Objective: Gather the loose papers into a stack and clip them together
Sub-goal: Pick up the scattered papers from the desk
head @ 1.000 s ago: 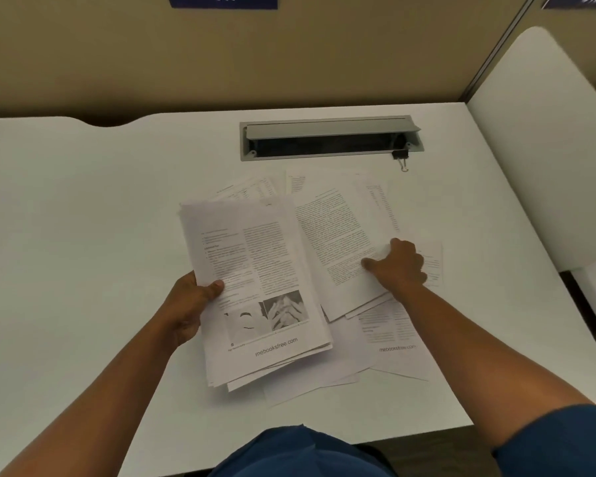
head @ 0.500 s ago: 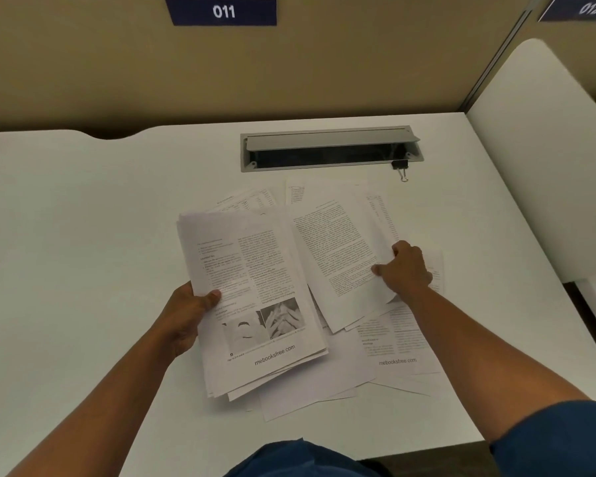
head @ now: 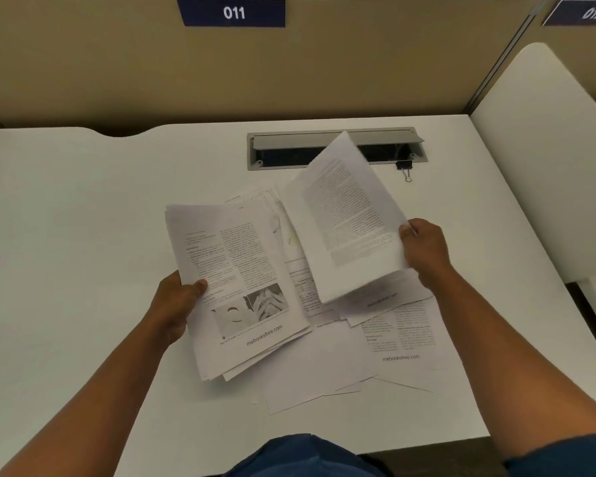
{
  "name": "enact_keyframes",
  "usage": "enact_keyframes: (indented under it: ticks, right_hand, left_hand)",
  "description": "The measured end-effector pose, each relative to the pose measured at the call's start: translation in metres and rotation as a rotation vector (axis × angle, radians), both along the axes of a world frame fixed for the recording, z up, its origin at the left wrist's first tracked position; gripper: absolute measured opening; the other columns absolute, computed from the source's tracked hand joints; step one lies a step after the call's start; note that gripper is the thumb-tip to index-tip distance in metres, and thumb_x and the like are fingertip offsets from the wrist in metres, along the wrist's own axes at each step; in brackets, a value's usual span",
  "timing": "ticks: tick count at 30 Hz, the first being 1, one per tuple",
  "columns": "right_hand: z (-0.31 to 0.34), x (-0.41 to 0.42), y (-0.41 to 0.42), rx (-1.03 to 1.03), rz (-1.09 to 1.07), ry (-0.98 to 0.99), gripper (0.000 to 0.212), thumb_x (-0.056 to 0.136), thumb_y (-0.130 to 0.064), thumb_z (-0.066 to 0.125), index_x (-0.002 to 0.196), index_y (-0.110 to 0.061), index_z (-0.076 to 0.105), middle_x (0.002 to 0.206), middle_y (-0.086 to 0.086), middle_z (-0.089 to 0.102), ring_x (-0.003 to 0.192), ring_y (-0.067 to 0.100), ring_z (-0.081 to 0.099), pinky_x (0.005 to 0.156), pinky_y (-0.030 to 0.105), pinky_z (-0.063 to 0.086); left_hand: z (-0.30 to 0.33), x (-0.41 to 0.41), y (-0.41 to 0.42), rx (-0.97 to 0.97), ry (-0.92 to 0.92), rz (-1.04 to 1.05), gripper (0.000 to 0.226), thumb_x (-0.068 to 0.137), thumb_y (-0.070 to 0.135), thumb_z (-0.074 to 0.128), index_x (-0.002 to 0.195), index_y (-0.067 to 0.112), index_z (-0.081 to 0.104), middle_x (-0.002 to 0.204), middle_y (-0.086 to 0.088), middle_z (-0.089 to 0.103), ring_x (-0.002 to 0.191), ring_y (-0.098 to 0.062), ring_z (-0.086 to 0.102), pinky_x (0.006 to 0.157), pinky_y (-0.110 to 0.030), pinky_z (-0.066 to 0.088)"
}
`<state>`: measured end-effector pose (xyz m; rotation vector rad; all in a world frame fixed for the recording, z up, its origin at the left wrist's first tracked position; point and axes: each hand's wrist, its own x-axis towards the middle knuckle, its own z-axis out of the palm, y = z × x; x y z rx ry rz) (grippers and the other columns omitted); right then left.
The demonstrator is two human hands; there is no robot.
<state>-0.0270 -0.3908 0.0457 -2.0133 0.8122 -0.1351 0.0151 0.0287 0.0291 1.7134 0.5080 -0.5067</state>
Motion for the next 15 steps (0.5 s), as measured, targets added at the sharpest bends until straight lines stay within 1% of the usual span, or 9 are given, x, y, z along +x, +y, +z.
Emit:
enact_keyframes:
  ticks: [2, 3, 7, 10, 11, 12, 13, 14, 15]
  right_hand:
    - [0.006, 0.002, -0.005, 0.117, -0.093, -0.007, 0.032, 0.103, -0.026, 0.051, 0.099, 0.002, 0.064, 0.087, 0.007, 0.059, 0.079, 0.022, 0.052, 0.067, 0.031, 0.041]
    - [0.009, 0.002, -0.005, 0.181, -0.124, 0.004, 0.033, 0.104, -0.029, 0.051, 0.1, 0.001, 0.064, 0.088, 0.007, 0.06, 0.079, 0.022, 0.051, 0.065, 0.031, 0.041]
    - [0.017, 0.0, 0.009, 0.458, -0.12, 0.074, 0.02, 0.103, -0.032, 0.056, 0.094, -0.016, 0.065, 0.091, 0.004, 0.062, 0.077, 0.019, 0.054, 0.058, 0.029, 0.041]
    - [0.011, -0.005, 0.031, 0.584, -0.039, 0.122, 0.015, 0.1, -0.031, 0.061, 0.095, -0.017, 0.065, 0.1, 0.006, 0.066, 0.084, 0.021, 0.059, 0.063, 0.032, 0.048]
    - [0.007, -0.006, 0.039, 0.605, 0.002, 0.142, 0.016, 0.099, -0.032, 0.063, 0.098, -0.017, 0.066, 0.107, 0.008, 0.069, 0.089, 0.024, 0.062, 0.068, 0.037, 0.054]
    - [0.005, -0.008, 0.046, 0.614, 0.048, 0.161, 0.02, 0.096, -0.036, 0.066, 0.102, -0.017, 0.067, 0.113, 0.011, 0.071, 0.095, 0.029, 0.066, 0.078, 0.047, 0.058]
    - [0.002, -0.01, 0.054, 0.617, 0.1, 0.184, 0.027, 0.091, -0.04, 0.07, 0.105, -0.017, 0.069, 0.115, 0.012, 0.073, 0.1, 0.034, 0.069, 0.089, 0.061, 0.056]
    - [0.0, -0.012, 0.059, 0.62, 0.15, 0.204, 0.035, 0.084, -0.043, 0.074, 0.107, -0.018, 0.07, 0.114, 0.011, 0.074, 0.104, 0.037, 0.07, 0.094, 0.071, 0.048]
    - [-0.003, -0.014, 0.063, 0.627, 0.197, 0.218, 0.041, 0.079, -0.045, 0.076, 0.11, -0.018, 0.07, 0.112, 0.009, 0.076, 0.106, 0.039, 0.07, 0.096, 0.077, 0.041]
  left_hand:
    - [0.001, -0.001, 0.003, -0.003, -0.005, 0.008, 0.037, 0.101, 0.008, 0.058, 0.137, 0.017, 0.055, 0.128, -0.009, 0.064, 0.106, -0.035, 0.064, 0.098, -0.06, 0.052]
    - [0.001, -0.002, 0.003, -0.01, -0.006, 0.008, 0.037, 0.101, 0.008, 0.058, 0.136, 0.018, 0.055, 0.127, -0.009, 0.064, 0.104, -0.035, 0.064, 0.096, -0.059, 0.052]
    - [0.004, -0.008, 0.003, -0.111, 0.009, 0.025, 0.035, 0.1, 0.006, 0.059, 0.133, 0.017, 0.056, 0.123, -0.009, 0.066, 0.101, -0.03, 0.067, 0.092, -0.055, 0.054]
    - [0.006, -0.011, -0.003, -0.217, 0.029, 0.018, 0.034, 0.099, 0.006, 0.06, 0.131, 0.017, 0.059, 0.124, -0.008, 0.069, 0.108, -0.032, 0.068, 0.094, -0.054, 0.054]
    - [0.008, -0.012, -0.006, -0.245, 0.03, 0.016, 0.031, 0.098, 0.006, 0.06, 0.127, 0.018, 0.061, 0.123, -0.008, 0.07, 0.109, -0.032, 0.068, 0.094, -0.053, 0.054]
    - [0.009, -0.012, -0.01, -0.268, 0.031, 0.014, 0.028, 0.098, 0.007, 0.061, 0.123, 0.02, 0.063, 0.122, -0.007, 0.071, 0.109, -0.032, 0.068, 0.094, -0.053, 0.055]
    - [0.01, -0.013, -0.012, -0.285, 0.031, 0.019, 0.026, 0.098, 0.007, 0.061, 0.12, 0.02, 0.064, 0.12, -0.008, 0.072, 0.109, -0.032, 0.069, 0.094, -0.052, 0.055]
    - [0.011, -0.014, -0.015, -0.302, 0.03, 0.025, 0.024, 0.098, 0.008, 0.062, 0.119, 0.019, 0.064, 0.12, -0.009, 0.073, 0.109, -0.032, 0.069, 0.095, -0.052, 0.055]
    - [0.012, -0.015, -0.015, -0.318, 0.027, 0.027, 0.026, 0.097, 0.009, 0.064, 0.122, 0.017, 0.065, 0.12, -0.011, 0.073, 0.109, -0.033, 0.07, 0.096, -0.053, 0.055]
